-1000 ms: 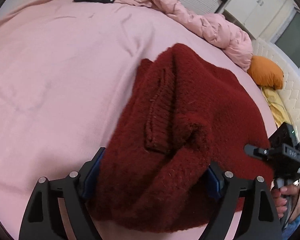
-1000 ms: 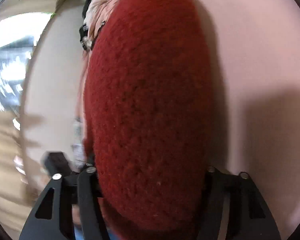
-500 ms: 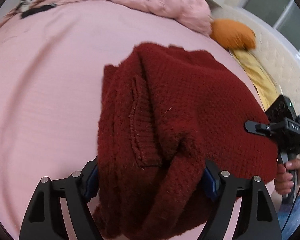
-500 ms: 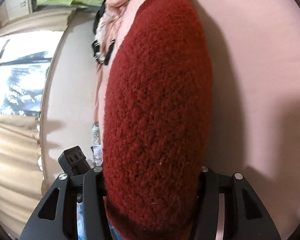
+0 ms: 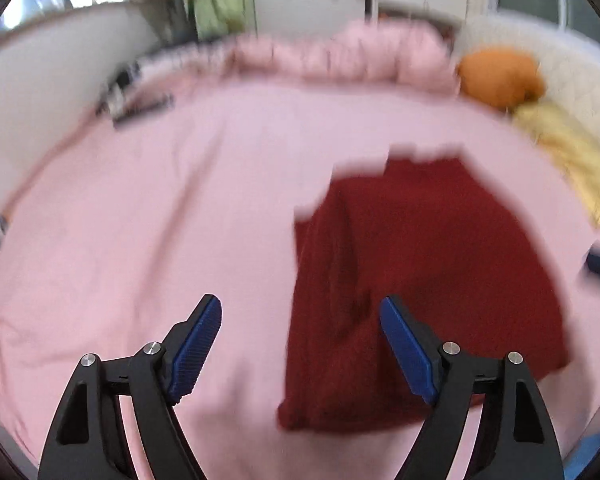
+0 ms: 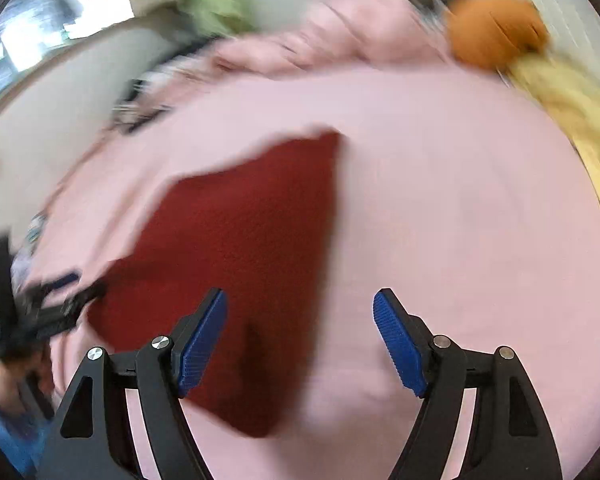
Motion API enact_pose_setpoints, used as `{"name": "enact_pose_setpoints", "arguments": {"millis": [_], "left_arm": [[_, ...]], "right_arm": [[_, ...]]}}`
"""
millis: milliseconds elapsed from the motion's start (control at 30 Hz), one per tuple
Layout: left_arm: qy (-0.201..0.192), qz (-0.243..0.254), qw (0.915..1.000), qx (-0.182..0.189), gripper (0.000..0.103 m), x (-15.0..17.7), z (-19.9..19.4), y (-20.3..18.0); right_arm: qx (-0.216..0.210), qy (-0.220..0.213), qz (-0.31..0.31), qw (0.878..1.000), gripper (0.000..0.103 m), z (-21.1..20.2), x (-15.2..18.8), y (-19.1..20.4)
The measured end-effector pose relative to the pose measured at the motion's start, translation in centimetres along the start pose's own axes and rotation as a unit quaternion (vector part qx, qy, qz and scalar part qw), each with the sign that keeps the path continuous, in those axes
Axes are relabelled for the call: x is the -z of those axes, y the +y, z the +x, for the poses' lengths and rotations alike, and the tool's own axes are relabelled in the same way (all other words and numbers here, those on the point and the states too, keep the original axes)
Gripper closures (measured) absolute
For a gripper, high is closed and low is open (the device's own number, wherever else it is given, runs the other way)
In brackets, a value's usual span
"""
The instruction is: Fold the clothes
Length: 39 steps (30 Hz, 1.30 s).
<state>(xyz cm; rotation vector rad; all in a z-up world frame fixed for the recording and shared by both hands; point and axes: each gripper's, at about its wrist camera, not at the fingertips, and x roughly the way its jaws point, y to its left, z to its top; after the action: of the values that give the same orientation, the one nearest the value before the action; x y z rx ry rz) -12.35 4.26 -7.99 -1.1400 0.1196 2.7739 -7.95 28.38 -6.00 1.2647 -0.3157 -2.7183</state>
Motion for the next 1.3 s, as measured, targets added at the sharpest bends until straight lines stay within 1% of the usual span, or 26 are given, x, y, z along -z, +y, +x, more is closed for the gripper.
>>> {"name": "enact_pose_setpoints", "arguments": {"millis": [33, 67, 100, 133, 167, 200, 267, 300, 333, 400, 433, 467, 533, 633, 733, 800, 833, 867, 933, 1000, 1067, 1133, 1167, 1200, 1267, 1300], "left_arm": [[-0.015, -0.006, 0.9993, 0.034, 0.021, -0.7, -0.8, -0.6], [-0.03, -0.012, 0.9972, 0.068, 0.021, -1.5, -1.6, -1.3], [-0.022, -0.005, 0.9953, 0.094, 0.021, -2.0, -1.1, -2.3], [-0.013, 0.001, 0.9927, 0.12, 0.021, -2.5, -0.7, -3.2], [-0.008, 0.015, 0.992, 0.125, 0.021, -2.6, 0.2, -4.2], [-0.003, 0.03, 0.991, 0.13, 0.021, -2.7, 1.1, -5.2], [0.032, 0.051, 0.9877, 0.145, 0.024, -1.8, 4.1, -6.5], [0.059, 0.05, 0.9877, 0.136, 0.03, -0.9, 5.7, -6.4], [0.086, 0.05, 0.9868, 0.127, 0.033, -0.1, 7.2, -6.3], [0.074, 0.062, 0.9895, 0.108, 0.033, 1.4, 7.4, -5.6], [0.068, 0.067, 0.9906, 0.098, 0.033, 2.1, 7.5, -5.3], [0.061, 0.058, 0.9914, 0.1, 0.033, 2.1, 6.7, -4.9], [0.048, 0.039, 0.9925, 0.105, 0.037, 2.1, 5.1, -4.3], [0.028, 0.012, 0.9932, 0.112, 0.037, 2.1, 2.6, -3.2], [0.065, 0.035, 0.9923, 0.099, 0.037, 4.0, 3.8, -3.9], [0.09, 0.051, 0.9905, 0.09, 0.037, 5.2, 4.6, -4.4], [0.099, 0.041, 0.9892, 0.1, 0.037, 5.3, 4.9, -4.0], [0.108, 0.03, 0.9876, 0.11, 0.037, 5.3, 5.3, -3.6], [0.083, -0.005, 0.989, 0.122, 0.038, 3.9, 3.9, -2.4], [0.037, -0.03, 0.9892, 0.138, 0.038, 1.8, 2.4, -1.7], [0.01, -0.029, 0.9881, 0.151, 0.038, -0.7, 2.1, -1.8], [0.012, -0.013, 0.9869, 0.16, 0.037, -2.5, 3.1, -3.3], [0.019, 0.0, 0.9872, 0.158, 0.037, -3.1, 4.3, -4.2], [0.037, 0.007, 0.9873, 0.154, 0.037, -3.2, 5.7, -5.2], [0.119, 0.0, 0.9842, 0.131, 0.037, -1.9, 9.6, -6.2], [0.142, 0.001, 0.9816, 0.128, 0.037, -1.0, 11.2, -6.4]], "right_arm": [[-0.024, -0.012, -0.023, 0.999, 0.027, -0.2, 0.2, 1.3], [-0.038, -0.014, -0.035, 0.999, 0.027, 0.0, 1.3, 3.4], [-0.042, -0.012, -0.043, 0.998, 0.027, 0.7, 1.9, 4.3], [-0.025, 0.003, -0.045, 0.999, 0.027, 2.1, 3.7, 4.6], [0.0, 0.021, -0.04, 0.999, 0.027, 3.5, 4.8, 4.5], [0.031, 0.018, -0.051, 0.998, 0.027, 3.9, 5.9, 4.5], [0.092, 0.012, -0.073, 0.993, 0.027, 4.6, 8.2, 4.4], [0.09, 0.007, -0.066, 0.994, 0.027, 4.0, 8.1, 4.2], [0.088, 0.002, -0.058, 0.994, 0.027, 3.4, 8.1, 4.0], [0.085, -0.012, -0.039, 0.996, 0.027, 2.1, 7.3, 3.2], [0.09, -0.029, -0.028, 0.995, 0.027, 0.9, 5.8, 2.6], [0.094, -0.046, -0.021, 0.994, 0.027, -0.1, 4.8, 1.7], [0.074, -0.048, -0.017, 0.996, 0.027, 0.4, 1.5, 2.1], [0.052, -0.044, -0.022, 0.997, 0.027, 2.0, -2.8, 2.5], [0.035, -0.031, -0.036, 0.998, 0.027, 5.1, -5.4, 4.0], [0.034, 0.022, -0.029, 0.999, 0.027, 8.5, -5.0, 4.1], [0.034, 0.048, -0.026, 0.998, 0.027, 10.2, -4.7, 4.2], [0.052, 0.068, -0.03, 0.996, 0.027, 11.8, -4.4, 4.2], [0.066, 0.063, -0.048, 0.995, 0.026, 12.7, -4.5, 4.2], [0.046, 0.057, -0.039, 0.997, 0.026, 11.6, -4.9, 3.8], [0.017, 0.015, -0.018, 1.0, 0.027, 8.5, -5.1, 2.7], [0.007, -0.025, 0.009, 1.0, 0.027, 4.6, -3.7, 1.7], [-0.006, -0.026, 0.021, 0.999, 0.027, 3.9, -2.4, 1.5], [-0.019, -0.027, 0.032, 0.999, 0.027, 3.1, -1.2, 1.3], [-0.044, -0.028, 0.055, 0.997, 0.027, 1.6, 1.3, 1.0], [-0.057, -0.029, 0.067, 0.996, 0.027, 0.9, 2.5, 0.8]]}}
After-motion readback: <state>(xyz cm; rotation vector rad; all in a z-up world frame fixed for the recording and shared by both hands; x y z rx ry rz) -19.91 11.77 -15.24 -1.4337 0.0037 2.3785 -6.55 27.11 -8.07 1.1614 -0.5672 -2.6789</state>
